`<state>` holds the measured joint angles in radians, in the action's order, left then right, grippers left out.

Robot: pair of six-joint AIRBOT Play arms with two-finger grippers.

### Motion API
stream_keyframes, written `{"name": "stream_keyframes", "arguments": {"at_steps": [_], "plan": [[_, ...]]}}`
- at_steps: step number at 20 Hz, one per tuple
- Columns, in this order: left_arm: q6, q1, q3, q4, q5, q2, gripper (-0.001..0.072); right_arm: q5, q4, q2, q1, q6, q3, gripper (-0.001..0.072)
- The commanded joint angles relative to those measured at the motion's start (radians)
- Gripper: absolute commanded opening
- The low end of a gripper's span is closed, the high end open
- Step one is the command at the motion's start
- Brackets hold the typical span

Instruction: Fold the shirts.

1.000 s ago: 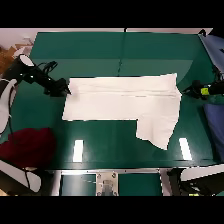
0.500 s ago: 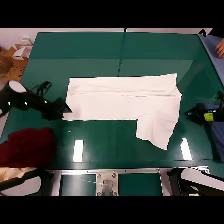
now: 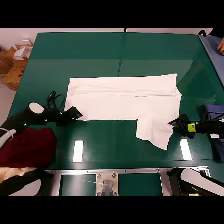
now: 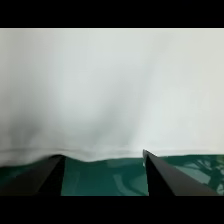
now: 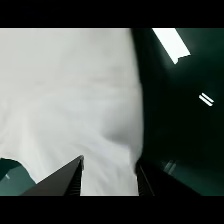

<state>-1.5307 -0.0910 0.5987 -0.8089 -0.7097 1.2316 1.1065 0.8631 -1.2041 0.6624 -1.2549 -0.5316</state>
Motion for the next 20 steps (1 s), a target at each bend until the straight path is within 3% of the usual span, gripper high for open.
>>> {"name": "stream_keyframes", "arguments": {"at_steps": [1,2,3,4,5,6,8,10,13,16,20], "plan": [[-0.069,-0.024,-0.017,-0.01,0.155,0.023,0.0498,-0.037,-0.041,-0.02,-0.061,-0.002,0.027,0.0399],[-0.064,-0.024,-0.017,-0.01,0.179,0.022,0.0241,-0.037,-0.051,-0.023,-0.068,-0.002,0.027,0.0397],[-0.064,-0.024,-0.015,-0.01,0.19,0.022,0.0037,-0.036,-0.058,-0.023,-0.067,-0.002,0.027,0.0365],[-0.057,-0.024,-0.007,-0.012,0.182,0.021,0.0022,-0.034,-0.061,-0.023,-0.067,-0.002,0.027,0.0281],[-0.042,-0.024,0.005,-0.023,0.157,0.018,0.0022,-0.028,-0.06,-0.023,-0.067,-0.002,0.026,0.0136],[-0.023,-0.024,0.026,-0.042,0.111,0.014,0.0022,-0.017,-0.059,-0.023,-0.066,-0.002,0.024,0.0036],[-0.038,-0.024,0.074,-0.144,-0.001,-0.001,0.0022,0.024,-0.05,-0.02,-0.066,-0.016,0.006,0.0016],[-0.108,-0.024,0.118,-0.309,-0.153,-0.035,0.0021,0.068,0.029,0.009,-0.066,-0.1,-0.023,0.0015],[-0.14,-0.024,0.126,-0.458,-0.308,-0.119,0.0021,0.14,0.192,0.105,-0.066,-0.25,-0.059,0.0015],[-0.135,-0.024,0.126,-0.501,-0.441,-0.161,0.0021,0.237,0.312,0.19,-0.066,-0.347,-0.07,0.0015],[-0.103,-0.024,0.127,-0.462,-0.462,-0.16,0.0021,0.282,0.26,0.244,-0.067,-0.34,-0.095,0.0015]]}}
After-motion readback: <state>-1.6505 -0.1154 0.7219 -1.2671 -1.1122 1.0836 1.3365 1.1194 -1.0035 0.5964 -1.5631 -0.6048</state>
